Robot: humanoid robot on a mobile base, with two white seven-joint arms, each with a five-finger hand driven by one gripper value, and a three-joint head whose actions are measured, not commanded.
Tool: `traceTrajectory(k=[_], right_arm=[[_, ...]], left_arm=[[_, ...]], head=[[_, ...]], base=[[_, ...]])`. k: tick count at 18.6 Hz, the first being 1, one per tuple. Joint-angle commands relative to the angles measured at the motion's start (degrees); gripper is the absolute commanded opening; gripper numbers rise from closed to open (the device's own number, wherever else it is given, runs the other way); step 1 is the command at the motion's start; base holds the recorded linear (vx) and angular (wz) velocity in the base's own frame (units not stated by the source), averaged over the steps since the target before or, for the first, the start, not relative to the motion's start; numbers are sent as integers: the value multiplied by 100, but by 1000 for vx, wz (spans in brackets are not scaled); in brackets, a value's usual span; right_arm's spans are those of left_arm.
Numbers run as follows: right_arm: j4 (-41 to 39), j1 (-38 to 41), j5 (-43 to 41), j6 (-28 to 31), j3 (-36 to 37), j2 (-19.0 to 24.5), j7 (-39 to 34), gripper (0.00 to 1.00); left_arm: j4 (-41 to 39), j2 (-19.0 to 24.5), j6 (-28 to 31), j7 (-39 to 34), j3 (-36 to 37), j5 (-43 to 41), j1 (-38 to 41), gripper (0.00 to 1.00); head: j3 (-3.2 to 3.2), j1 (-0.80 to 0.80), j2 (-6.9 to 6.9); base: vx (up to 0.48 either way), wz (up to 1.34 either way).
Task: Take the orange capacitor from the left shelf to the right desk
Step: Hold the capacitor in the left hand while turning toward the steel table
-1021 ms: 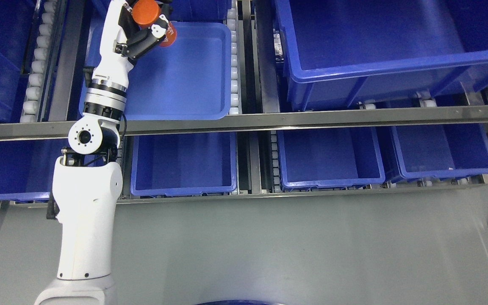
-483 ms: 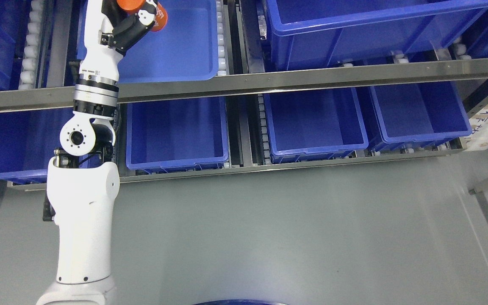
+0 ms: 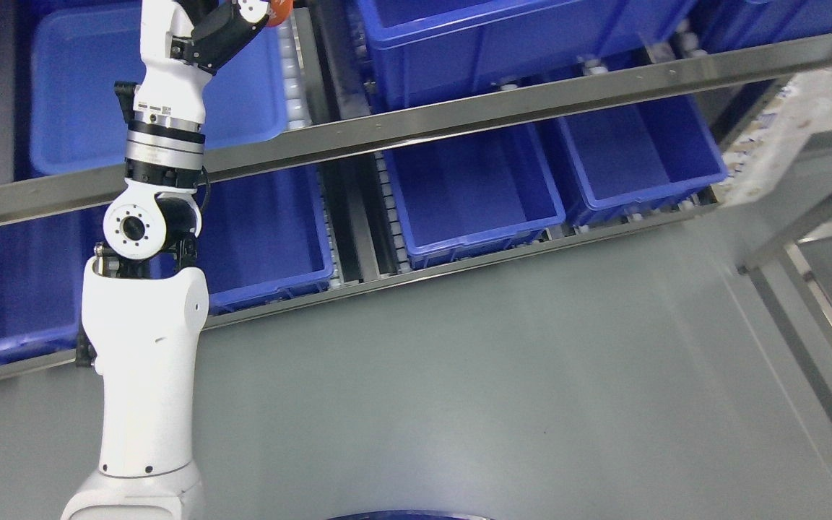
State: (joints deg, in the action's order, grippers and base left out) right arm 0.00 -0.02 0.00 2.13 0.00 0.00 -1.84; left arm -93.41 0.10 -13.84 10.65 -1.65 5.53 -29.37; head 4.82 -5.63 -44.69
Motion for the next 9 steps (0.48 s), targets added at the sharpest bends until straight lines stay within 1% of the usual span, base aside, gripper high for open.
traceTrajectory(k=[1, 2, 4, 6, 9], right_arm=[[-193, 81, 0, -2, 61, -100, 0, 100], [-193, 81, 0, 7, 61, -100, 0, 100], [-193, 81, 0, -2, 61, -100, 0, 100], [-193, 81, 0, -2, 61, -100, 0, 100], [-193, 81, 0, -2, 61, -100, 0, 100]], left_arm=[[-107, 90, -119, 34, 94, 9, -165, 4], [-107, 90, -137, 34, 138, 18, -174, 4], [-116, 90, -286, 34, 313, 18, -174, 4], [-116, 90, -295, 25, 506, 18, -157, 4], [-81, 90, -260, 16, 630, 62, -148, 4]], head=[[0, 0, 0], [0, 0, 0], [0, 0, -1], [0, 0, -1], [0, 0, -2]], base=[[100, -809], [100, -809], [114, -1148], [105, -1240], [150, -1580]])
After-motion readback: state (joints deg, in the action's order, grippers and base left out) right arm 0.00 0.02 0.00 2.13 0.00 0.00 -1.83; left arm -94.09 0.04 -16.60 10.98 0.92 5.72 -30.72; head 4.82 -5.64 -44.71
